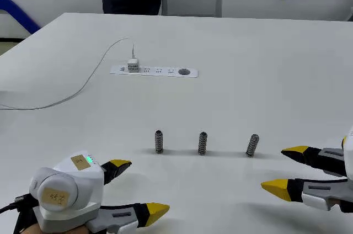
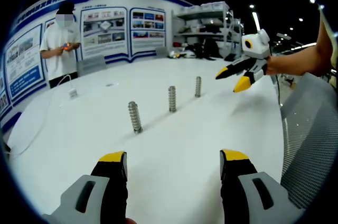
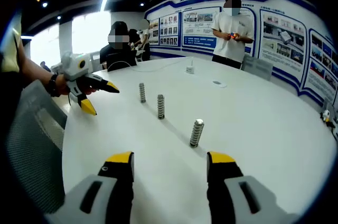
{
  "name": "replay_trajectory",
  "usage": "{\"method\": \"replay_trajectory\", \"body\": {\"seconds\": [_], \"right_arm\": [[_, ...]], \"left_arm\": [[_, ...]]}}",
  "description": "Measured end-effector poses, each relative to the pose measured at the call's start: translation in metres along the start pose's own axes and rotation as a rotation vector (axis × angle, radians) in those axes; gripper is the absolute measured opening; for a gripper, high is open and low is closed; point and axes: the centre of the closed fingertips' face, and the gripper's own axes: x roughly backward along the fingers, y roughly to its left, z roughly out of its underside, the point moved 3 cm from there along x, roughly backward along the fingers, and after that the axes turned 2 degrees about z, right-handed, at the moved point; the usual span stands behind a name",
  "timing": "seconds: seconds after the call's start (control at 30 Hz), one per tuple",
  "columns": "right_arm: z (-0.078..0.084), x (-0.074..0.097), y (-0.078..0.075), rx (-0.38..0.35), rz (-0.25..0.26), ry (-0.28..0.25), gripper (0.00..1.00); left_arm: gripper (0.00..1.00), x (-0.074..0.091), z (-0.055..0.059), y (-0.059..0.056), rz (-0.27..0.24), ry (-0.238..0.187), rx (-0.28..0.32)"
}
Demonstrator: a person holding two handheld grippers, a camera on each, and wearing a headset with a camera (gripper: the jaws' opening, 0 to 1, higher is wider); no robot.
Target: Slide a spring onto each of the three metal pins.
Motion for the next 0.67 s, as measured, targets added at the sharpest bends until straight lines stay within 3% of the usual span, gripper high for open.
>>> {"method": "replay_trajectory", "body": {"seconds": [0.67], "right_arm": [[-0.0024,-0.004,0.0021,-0.009,-0.001,-0.021,0.61]], "left_arm": [[0.73,0.0021,-0.002,0.0031,-0.02,-0.022,0.014]]}}
